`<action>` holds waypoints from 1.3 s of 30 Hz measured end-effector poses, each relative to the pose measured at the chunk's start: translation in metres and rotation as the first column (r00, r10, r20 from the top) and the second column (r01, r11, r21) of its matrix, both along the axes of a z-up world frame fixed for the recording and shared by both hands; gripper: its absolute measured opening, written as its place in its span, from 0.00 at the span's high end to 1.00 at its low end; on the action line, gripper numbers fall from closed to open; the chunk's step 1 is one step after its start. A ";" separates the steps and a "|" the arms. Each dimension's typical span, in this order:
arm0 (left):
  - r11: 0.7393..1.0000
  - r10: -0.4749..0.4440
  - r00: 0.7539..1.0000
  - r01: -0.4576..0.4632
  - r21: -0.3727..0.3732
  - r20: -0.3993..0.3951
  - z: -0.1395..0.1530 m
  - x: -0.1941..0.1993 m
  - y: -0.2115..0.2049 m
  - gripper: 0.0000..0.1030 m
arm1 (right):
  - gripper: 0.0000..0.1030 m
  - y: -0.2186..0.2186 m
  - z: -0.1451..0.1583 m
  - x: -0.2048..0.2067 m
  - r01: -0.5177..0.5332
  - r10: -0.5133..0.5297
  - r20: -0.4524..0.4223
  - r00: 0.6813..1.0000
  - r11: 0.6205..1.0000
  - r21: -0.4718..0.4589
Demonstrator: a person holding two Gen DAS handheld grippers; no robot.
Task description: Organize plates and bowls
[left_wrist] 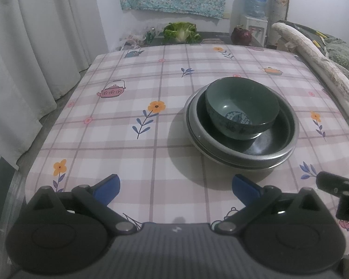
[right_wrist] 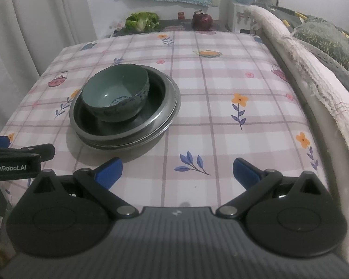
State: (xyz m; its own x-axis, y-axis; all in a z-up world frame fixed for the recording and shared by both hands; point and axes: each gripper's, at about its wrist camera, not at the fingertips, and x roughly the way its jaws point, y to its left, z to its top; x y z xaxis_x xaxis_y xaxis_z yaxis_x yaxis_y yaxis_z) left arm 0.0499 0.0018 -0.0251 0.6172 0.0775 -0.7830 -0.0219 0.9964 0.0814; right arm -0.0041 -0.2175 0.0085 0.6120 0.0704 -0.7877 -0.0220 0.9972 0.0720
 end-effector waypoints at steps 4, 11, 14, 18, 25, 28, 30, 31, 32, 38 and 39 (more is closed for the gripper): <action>1.000 -0.003 1.000 0.003 -0.001 -0.004 -0.002 -0.001 0.000 0.00 | 0.01 0.002 0.001 -0.001 -0.008 0.009 0.005 1.000 1.000 -0.010; 1.000 -0.009 1.000 0.009 -0.006 -0.014 -0.003 -0.001 -0.002 0.00 | 0.01 0.003 0.001 -0.001 -0.011 0.011 0.001 1.000 1.000 -0.011; 1.000 -0.012 1.000 0.012 -0.010 -0.021 -0.004 -0.001 -0.003 0.00 | 0.01 0.003 0.001 -0.001 -0.011 0.011 0.000 1.000 1.000 -0.010; 1.000 -0.020 0.999 0.020 -0.010 -0.029 -0.006 -0.001 -0.004 0.00 | 0.01 0.003 0.001 -0.001 -0.011 0.011 -0.001 1.000 1.000 -0.010; 0.999 -0.032 0.999 0.031 -0.012 -0.042 -0.008 -0.001 -0.006 0.00 | 0.01 0.005 -0.001 -0.001 -0.014 0.014 -0.004 1.000 1.000 -0.012; 0.999 -0.034 0.998 0.033 -0.014 -0.047 -0.009 -0.001 -0.007 0.00 | 0.01 0.005 -0.001 -0.002 -0.014 0.014 -0.005 1.000 1.000 -0.012; 0.999 -0.034 0.998 0.033 -0.016 -0.052 -0.010 -0.001 -0.007 0.00 | 0.01 0.005 -0.001 -0.002 -0.014 0.014 -0.006 1.000 1.000 -0.013; 0.999 -0.034 0.998 0.033 -0.016 -0.055 -0.010 -0.001 -0.007 0.00 | 0.01 0.005 -0.002 -0.001 -0.014 0.014 -0.007 1.000 1.000 -0.013; 0.999 -0.034 0.998 0.033 -0.016 -0.057 -0.011 0.000 -0.007 0.00 | 0.01 0.006 -0.002 -0.001 -0.015 0.015 -0.008 1.000 1.000 -0.013; 0.999 -0.033 0.998 0.032 -0.017 -0.061 -0.012 0.000 -0.007 0.00 | 0.01 0.007 -0.003 -0.001 -0.016 0.016 -0.010 1.000 1.000 -0.014; 0.999 -0.033 0.998 0.032 -0.017 -0.061 -0.012 0.000 -0.007 0.00 | 0.01 0.007 -0.003 -0.001 -0.016 0.016 -0.010 1.000 1.000 -0.014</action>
